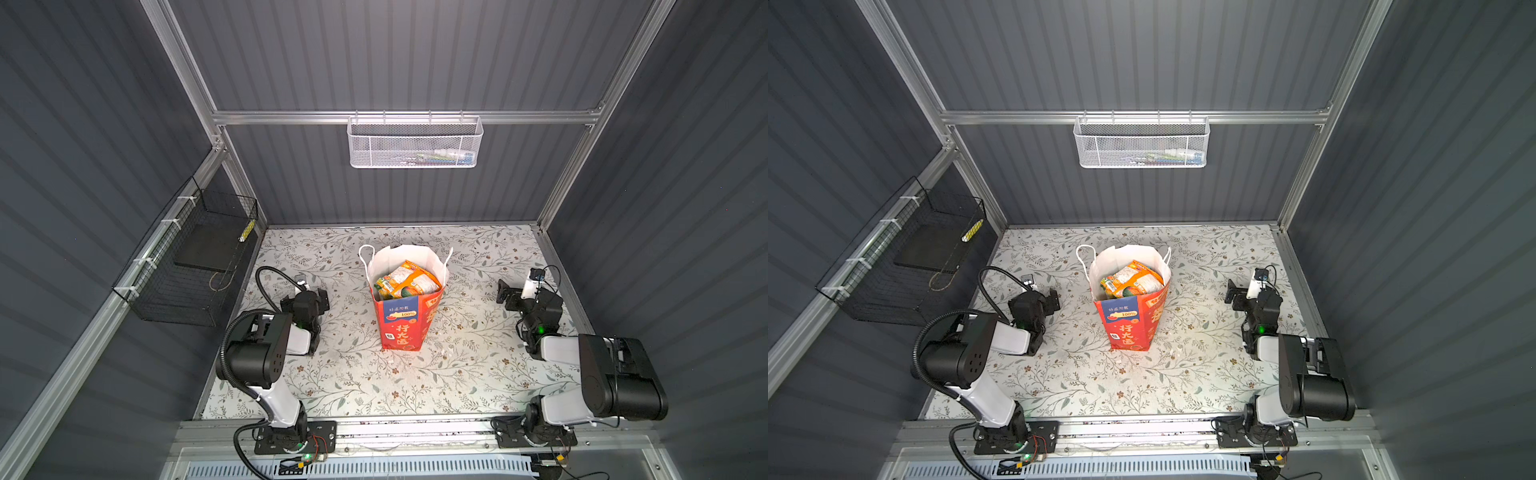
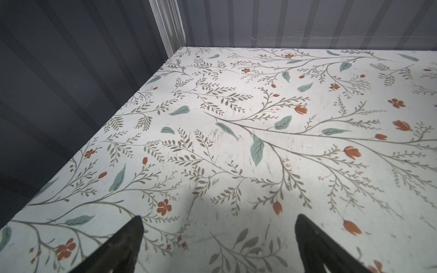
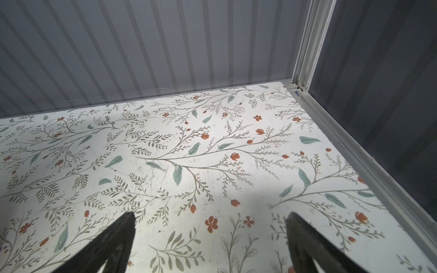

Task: Place the snacks into the paper bag
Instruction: Reset both arms

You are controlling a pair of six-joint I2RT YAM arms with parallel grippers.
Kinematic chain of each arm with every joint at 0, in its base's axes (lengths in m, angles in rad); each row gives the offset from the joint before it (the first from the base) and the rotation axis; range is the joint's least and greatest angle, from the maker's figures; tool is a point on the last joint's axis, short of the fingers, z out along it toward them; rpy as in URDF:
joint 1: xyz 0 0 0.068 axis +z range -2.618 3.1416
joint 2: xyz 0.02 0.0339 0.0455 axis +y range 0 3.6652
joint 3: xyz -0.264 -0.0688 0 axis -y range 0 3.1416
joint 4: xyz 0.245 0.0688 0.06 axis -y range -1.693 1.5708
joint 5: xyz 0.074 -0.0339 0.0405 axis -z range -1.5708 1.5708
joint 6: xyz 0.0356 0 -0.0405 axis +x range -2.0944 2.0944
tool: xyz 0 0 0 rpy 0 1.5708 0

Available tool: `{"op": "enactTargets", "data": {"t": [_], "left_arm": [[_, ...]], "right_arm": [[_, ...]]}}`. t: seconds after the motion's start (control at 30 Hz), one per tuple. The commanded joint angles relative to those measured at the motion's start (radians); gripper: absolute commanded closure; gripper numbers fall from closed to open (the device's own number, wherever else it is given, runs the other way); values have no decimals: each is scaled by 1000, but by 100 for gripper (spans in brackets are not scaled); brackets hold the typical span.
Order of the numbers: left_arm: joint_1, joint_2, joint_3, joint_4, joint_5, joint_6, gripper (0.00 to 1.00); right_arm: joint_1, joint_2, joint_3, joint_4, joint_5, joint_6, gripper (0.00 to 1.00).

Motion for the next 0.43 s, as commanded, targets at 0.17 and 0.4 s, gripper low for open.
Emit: {"op": "enactTargets", "data": {"t": [0.17, 0.4], "left_arm": [[5, 5, 12, 17, 0, 18, 0], [5, 6, 16, 12, 14, 22, 0]], "right_arm": [[5, -5, -1, -2, 0, -1, 1], [5, -5, -1, -1, 1, 0, 1]]}}
